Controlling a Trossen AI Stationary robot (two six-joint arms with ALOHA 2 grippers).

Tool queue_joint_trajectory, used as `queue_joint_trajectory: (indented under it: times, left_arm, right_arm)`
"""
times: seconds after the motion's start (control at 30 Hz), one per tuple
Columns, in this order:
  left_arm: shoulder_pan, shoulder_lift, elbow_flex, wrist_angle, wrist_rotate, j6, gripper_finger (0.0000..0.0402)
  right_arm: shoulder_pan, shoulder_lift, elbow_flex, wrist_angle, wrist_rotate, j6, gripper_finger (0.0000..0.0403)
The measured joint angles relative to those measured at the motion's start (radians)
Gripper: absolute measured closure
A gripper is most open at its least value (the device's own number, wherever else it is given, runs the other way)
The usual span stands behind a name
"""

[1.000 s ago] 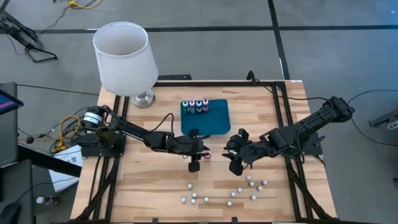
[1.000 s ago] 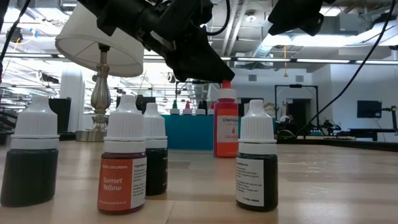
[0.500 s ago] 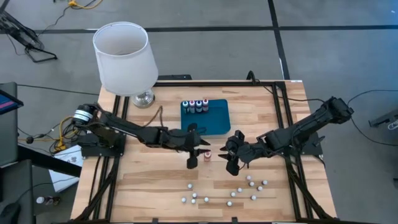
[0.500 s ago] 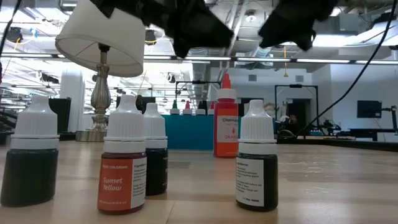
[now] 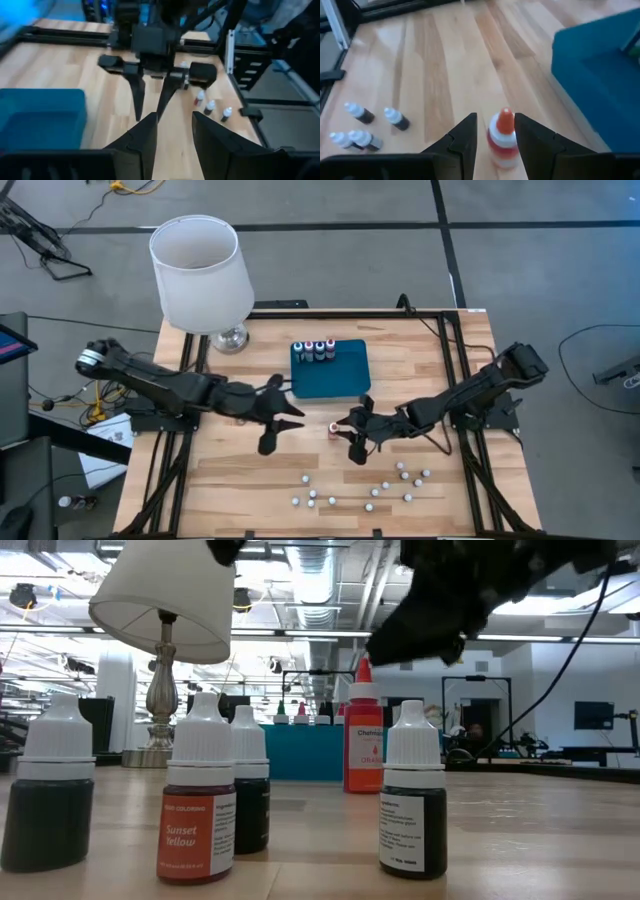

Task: Pick & Place food coloring
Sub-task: Put the large orange food coloring bottle into the bin

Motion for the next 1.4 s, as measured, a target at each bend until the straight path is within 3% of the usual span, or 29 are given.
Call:
queue_joint_trajectory:
  times: [0.2, 0.37, 0.57, 1.4]
  left_arm:
    - [-0.096, -0.061, 0.0, -0.047, -0.197, -0.008, 0.0287]
    - [-0.137, -0.064, 0.0, -0.095, -0.278, -0.035, 0.0287]
    - [-0.145, -0.059, 0.0, -0.112, -0.291, -0.064, 0.0287]
    - [-0.145, -0.059, 0.0, -0.111, -0.296, -0.068, 0.0288]
  right_arm:
    - [-0.031, 0.023, 0.001, 0.023, -0.013, 0.045, 0.0282]
    - [-0.045, 0.017, 0.001, 0.017, -0.022, 0.026, 0.0282]
    - [-0.061, 0.021, 0.001, 0.005, -0.1, 0.024, 0.0282]
    - [-0.083, 0.021, 0.002, -0.01, -0.124, -0.086, 0.0282]
